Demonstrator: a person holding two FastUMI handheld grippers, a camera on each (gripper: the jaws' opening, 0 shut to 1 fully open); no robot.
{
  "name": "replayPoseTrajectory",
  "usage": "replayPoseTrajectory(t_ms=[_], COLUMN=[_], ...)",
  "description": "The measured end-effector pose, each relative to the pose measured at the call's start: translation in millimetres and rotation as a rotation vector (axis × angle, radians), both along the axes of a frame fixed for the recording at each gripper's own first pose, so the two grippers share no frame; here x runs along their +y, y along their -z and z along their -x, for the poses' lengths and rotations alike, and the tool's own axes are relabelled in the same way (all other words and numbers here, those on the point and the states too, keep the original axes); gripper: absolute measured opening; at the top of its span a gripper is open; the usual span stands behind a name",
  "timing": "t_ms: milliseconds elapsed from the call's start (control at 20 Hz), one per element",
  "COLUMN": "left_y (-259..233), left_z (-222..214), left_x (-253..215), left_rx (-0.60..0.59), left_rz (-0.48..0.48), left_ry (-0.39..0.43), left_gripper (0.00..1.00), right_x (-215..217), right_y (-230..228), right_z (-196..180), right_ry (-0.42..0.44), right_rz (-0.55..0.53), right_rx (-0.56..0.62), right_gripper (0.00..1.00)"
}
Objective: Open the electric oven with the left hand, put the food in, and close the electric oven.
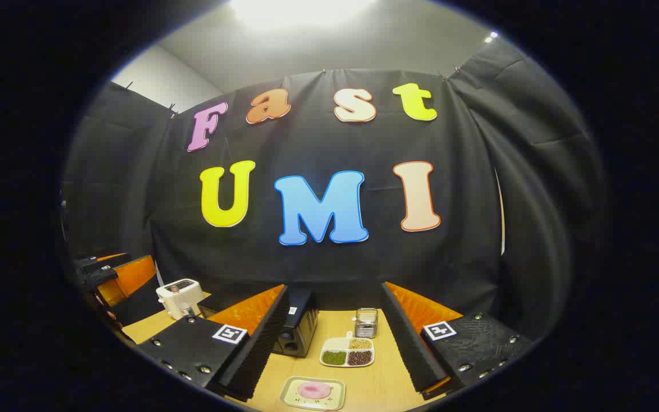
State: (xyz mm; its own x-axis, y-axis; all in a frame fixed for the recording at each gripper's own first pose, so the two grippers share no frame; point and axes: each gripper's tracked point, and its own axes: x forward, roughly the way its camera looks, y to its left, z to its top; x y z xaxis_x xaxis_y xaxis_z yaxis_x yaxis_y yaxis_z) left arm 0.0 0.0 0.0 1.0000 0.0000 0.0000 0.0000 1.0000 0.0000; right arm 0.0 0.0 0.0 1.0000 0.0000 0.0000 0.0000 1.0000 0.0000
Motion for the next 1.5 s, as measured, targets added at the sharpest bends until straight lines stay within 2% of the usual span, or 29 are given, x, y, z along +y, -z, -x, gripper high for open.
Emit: replayPoseTrajectory(t_ms=[50, 100, 400, 650, 700, 750, 900, 1050, 1100, 1150, 1500], left_y=[1, 1, 0, 9, 9, 10, 20, 42, 52, 63, 156], left_z=[-7, -12, -40, -48, -49, -50, -59, -72, -77, -84, -135], left_x=[-1, 3, 9, 6, 5, 5, 3, 7, 10, 13, 28], left_rx=[0.007, -0.001, -0.022, -0.018, -0.018, -0.016, 0.004, 0.052, 0.069, 0.093, 0.274], left_rz=[-0.013, -0.027, -0.013, 0.002, -0.001, -0.001, 0.002, 0.009, 0.007, 0.003, 0.004], left_ry=[0.024, 0.039, 0.104, 0.122, 0.123, 0.126, 0.137, 0.142, 0.139, 0.137, 0.129], left_gripper=[0.97, 1.00, 1.00, 1.00, 0.97, 1.00, 1.00, 1.00, 0.97, 1.00, 0.97], right_x=[-2, 0, 10, 22, 25, 28, 31, 32, 31, 30, 26], right_y=[-2, -5, -14, -14, -13, -12, -6, 2, 5, 8, 34], right_z=[-5, -7, -14, -17, -18, -20, -24, -29, -30, -30, -29], right_ry=[0.026, 0.037, 0.093, 0.081, 0.076, 0.069, 0.059, 0.059, 0.063, 0.065, 0.086], right_rz=[-0.003, -0.014, -0.019, 0.008, 0.006, 0.007, 0.014, 0.015, 0.019, 0.023, 0.032], right_rx=[0.003, -0.008, -0.039, -0.039, -0.038, -0.032, -0.018, 0.001, 0.007, 0.017, 0.086], right_gripper=[0.96, 0.96, 0.96, 0.96, 0.96, 0.96, 0.96, 0.97, 0.96, 0.96, 0.96])
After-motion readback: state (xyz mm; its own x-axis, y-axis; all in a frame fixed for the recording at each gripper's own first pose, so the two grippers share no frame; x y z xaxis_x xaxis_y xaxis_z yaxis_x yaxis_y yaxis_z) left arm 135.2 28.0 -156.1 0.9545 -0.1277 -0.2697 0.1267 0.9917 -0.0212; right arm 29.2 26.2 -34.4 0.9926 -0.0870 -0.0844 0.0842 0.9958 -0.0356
